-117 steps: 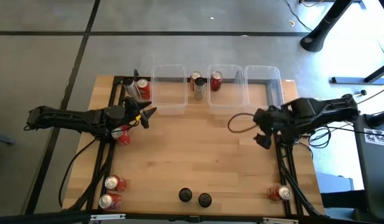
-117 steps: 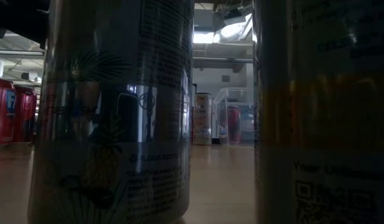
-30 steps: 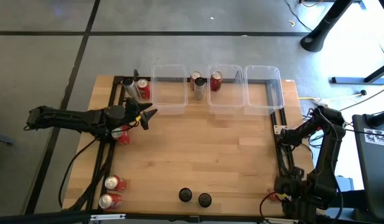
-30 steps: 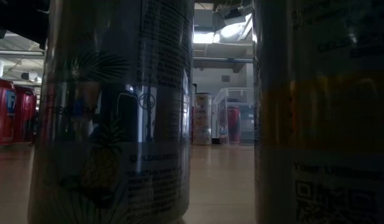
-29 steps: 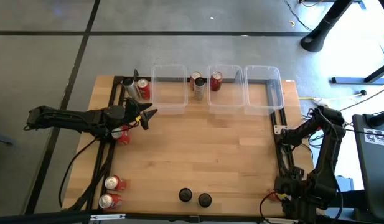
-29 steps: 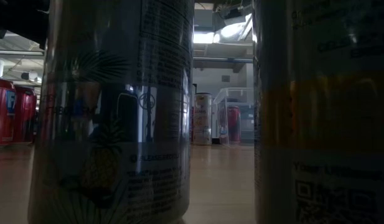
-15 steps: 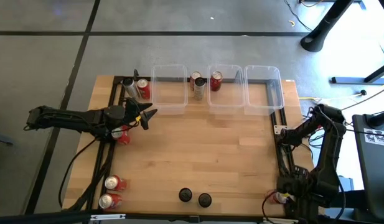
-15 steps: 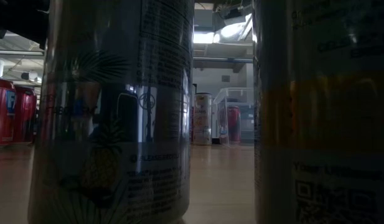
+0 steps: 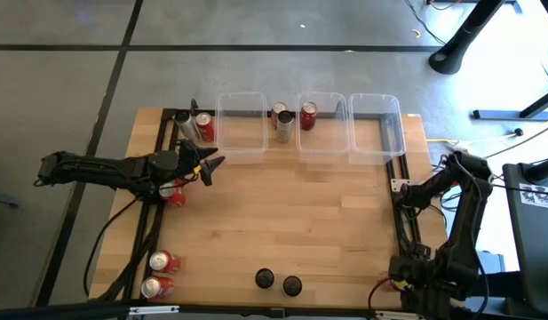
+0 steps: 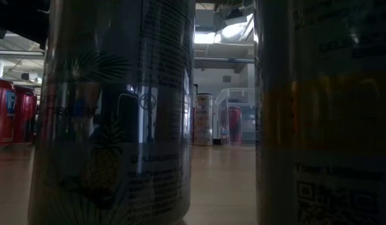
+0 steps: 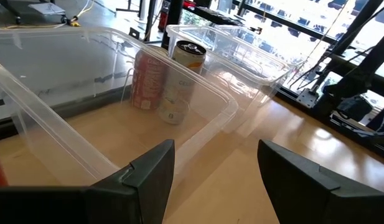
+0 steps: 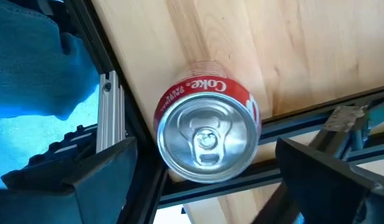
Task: Sort soda cans
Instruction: Put the bottom red soda can into the center transparent bin
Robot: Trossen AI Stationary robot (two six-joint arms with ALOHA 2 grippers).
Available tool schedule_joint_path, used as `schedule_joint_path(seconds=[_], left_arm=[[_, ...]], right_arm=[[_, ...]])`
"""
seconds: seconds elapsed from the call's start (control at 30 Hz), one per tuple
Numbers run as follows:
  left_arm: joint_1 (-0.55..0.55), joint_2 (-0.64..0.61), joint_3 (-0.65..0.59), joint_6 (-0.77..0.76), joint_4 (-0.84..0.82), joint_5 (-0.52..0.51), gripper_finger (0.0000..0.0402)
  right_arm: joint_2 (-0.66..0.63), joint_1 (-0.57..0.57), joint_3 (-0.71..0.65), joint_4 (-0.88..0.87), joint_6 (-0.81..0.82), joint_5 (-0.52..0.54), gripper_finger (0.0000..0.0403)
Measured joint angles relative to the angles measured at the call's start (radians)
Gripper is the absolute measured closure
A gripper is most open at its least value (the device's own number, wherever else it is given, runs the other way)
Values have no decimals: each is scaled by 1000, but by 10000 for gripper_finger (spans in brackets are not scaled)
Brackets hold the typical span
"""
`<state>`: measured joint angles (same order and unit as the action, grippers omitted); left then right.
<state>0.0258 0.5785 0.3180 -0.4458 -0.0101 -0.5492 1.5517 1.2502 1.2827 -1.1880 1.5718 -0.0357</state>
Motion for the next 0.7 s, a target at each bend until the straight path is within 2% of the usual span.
schedule_joint_path(seconds=[0.7], left_arm=[[0,0,0,8,-2,0,180]], right_arm=[[146,0,-2,20,-38,18,24]])
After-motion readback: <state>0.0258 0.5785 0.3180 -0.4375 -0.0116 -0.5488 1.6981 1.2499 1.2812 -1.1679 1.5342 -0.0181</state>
